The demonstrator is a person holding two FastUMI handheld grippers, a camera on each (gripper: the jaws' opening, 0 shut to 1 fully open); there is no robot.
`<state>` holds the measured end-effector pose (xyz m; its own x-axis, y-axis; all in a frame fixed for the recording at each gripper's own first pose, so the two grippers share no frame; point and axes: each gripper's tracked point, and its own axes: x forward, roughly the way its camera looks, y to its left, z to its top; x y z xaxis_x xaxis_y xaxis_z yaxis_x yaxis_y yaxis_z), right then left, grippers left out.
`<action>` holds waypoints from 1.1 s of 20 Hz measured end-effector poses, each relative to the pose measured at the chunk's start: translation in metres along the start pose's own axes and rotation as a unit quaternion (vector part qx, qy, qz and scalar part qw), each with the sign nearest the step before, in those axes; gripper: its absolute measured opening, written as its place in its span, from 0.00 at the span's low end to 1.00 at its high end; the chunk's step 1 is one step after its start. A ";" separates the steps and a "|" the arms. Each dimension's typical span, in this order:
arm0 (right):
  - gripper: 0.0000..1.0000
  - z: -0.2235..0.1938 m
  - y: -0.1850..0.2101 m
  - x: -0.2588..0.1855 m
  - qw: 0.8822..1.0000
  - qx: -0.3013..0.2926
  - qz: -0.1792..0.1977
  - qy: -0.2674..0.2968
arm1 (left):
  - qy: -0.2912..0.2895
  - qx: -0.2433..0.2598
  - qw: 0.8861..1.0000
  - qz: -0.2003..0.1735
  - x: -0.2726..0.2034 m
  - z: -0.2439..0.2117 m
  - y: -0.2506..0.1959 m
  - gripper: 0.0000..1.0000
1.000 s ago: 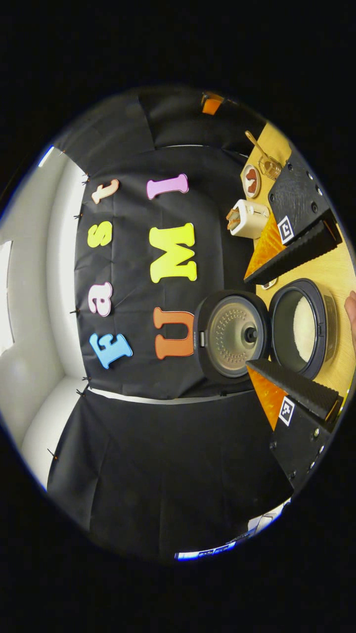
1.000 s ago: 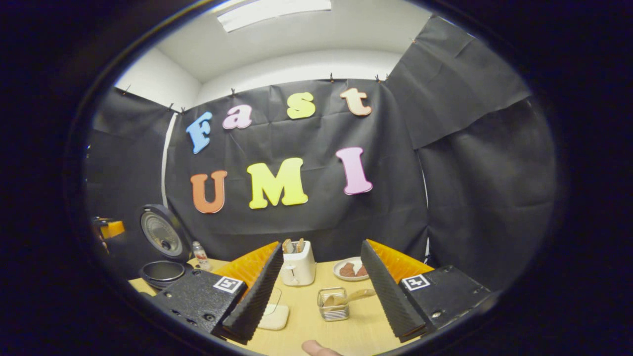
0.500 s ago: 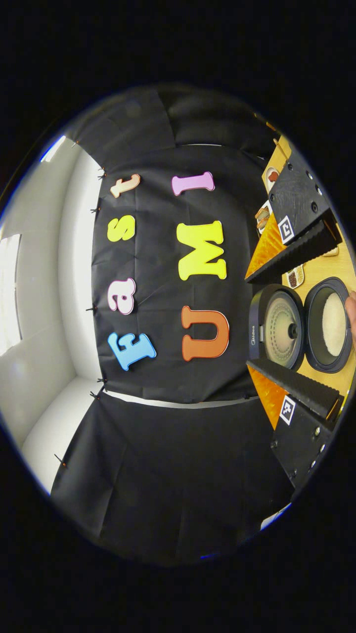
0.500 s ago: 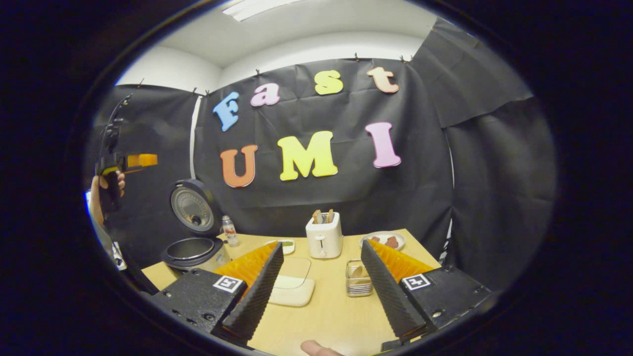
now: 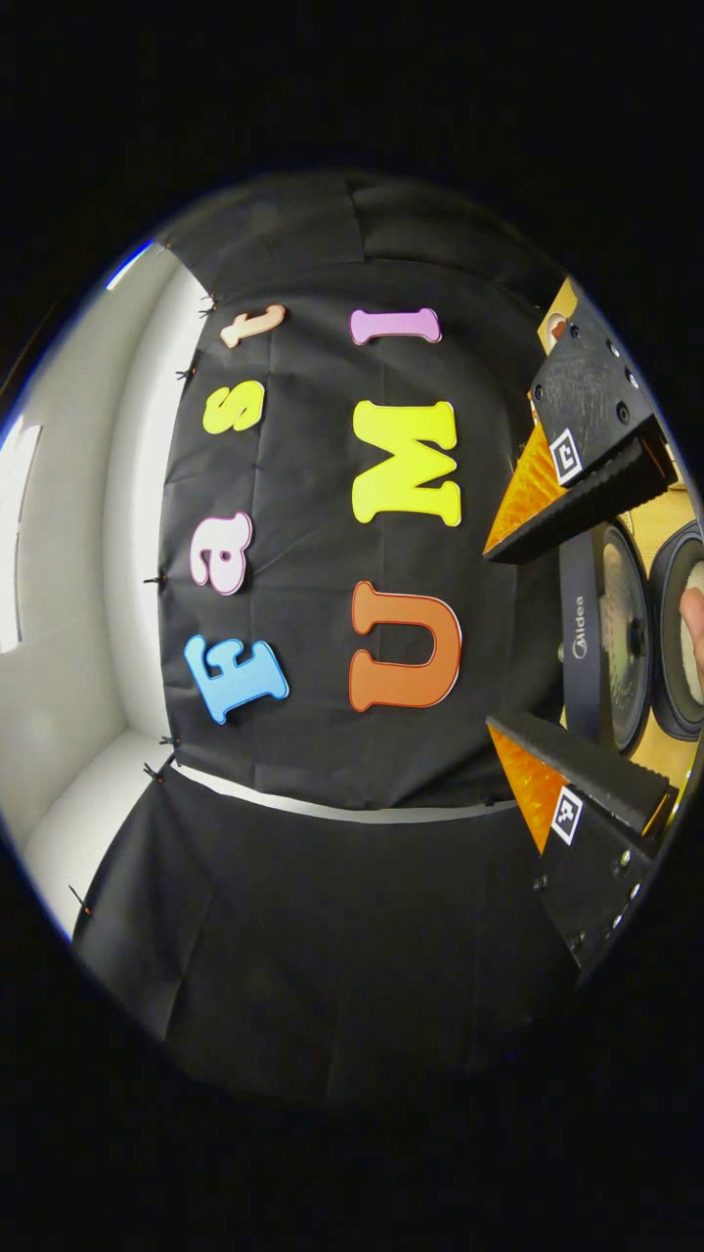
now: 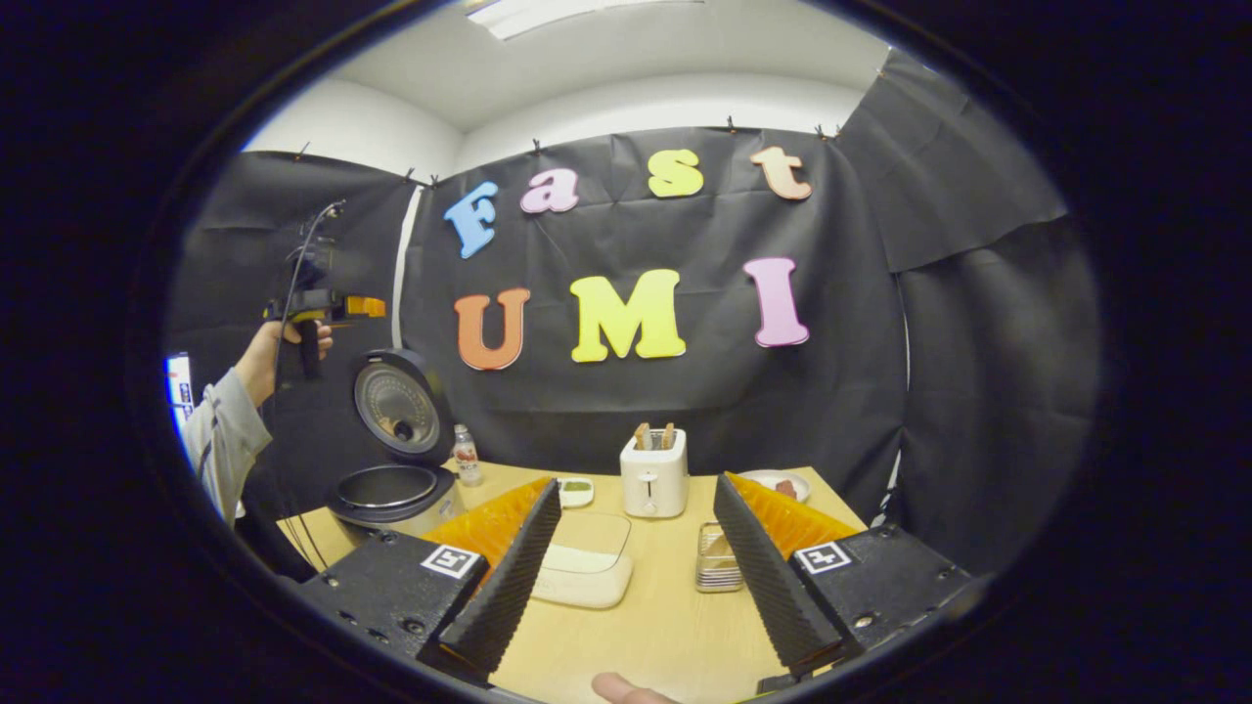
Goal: Close the left gripper, press the button to open the rice cooker; take a wooden spoon from the chopstick holder with the right hand, scoop a spoonful of rice and pour it into the rice cooker, then put the wooden spoon back into the chopstick holder.
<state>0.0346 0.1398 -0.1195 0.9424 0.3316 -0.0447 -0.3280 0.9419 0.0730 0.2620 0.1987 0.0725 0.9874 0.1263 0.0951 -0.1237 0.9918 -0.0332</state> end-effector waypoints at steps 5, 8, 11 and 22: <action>1.00 0.005 -0.017 -0.002 0.999 -0.003 -0.032 -0.005 | 0.013 0.019 1.000 0.015 0.039 -0.031 0.007 0.94; 1.00 0.009 -0.020 -0.007 0.999 -0.008 -0.040 -0.013 | 0.047 0.023 0.999 0.013 0.049 -0.048 0.003 0.94; 1.00 0.016 -0.019 -0.018 0.999 -0.003 -0.041 -0.023 | 0.089 0.014 0.996 0.019 0.047 -0.067 0.007 0.94; 1.00 0.023 -0.005 -0.062 0.999 0.003 -0.018 -0.041 | 0.171 0.005 0.985 0.017 -0.033 -0.096 -0.001 0.99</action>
<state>-0.0208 0.1136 -0.0940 0.9561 0.2912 0.0346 -0.2930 0.9528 0.0793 0.2391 0.1920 -0.0264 0.9580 0.1472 -0.2460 -0.1572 0.9873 -0.0214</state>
